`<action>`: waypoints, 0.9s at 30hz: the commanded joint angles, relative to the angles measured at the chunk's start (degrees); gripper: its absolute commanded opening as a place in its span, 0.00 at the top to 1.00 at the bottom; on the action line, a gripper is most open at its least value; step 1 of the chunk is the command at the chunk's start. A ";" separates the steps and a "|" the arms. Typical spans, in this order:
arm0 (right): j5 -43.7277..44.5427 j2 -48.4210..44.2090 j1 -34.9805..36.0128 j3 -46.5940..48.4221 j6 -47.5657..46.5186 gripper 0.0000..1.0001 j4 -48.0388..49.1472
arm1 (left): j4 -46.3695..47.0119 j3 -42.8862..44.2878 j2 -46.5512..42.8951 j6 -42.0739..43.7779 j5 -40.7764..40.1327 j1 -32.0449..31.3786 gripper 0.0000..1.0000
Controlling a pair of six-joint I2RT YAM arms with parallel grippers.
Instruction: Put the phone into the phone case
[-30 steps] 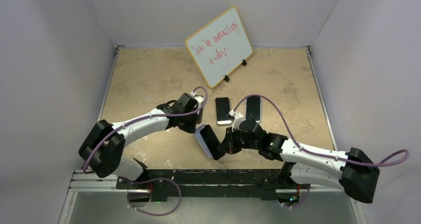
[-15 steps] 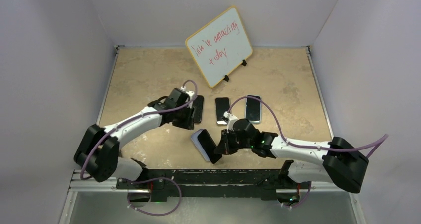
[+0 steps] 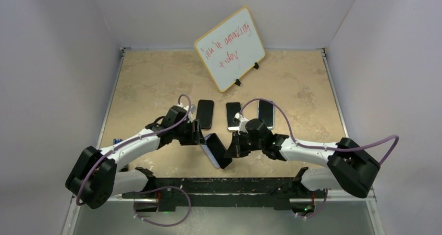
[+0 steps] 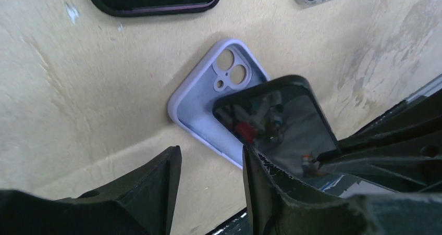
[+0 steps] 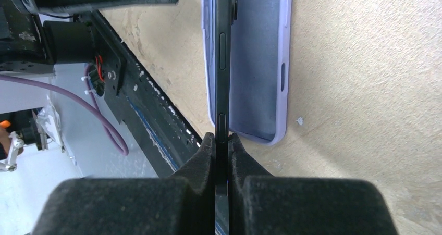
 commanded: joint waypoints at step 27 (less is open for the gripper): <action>-7.59 8.98 -1.96 3.49 3.43 1.00 13.77 | 17.60 -10.92 -4.93 -7.72 6.32 -0.13 0.42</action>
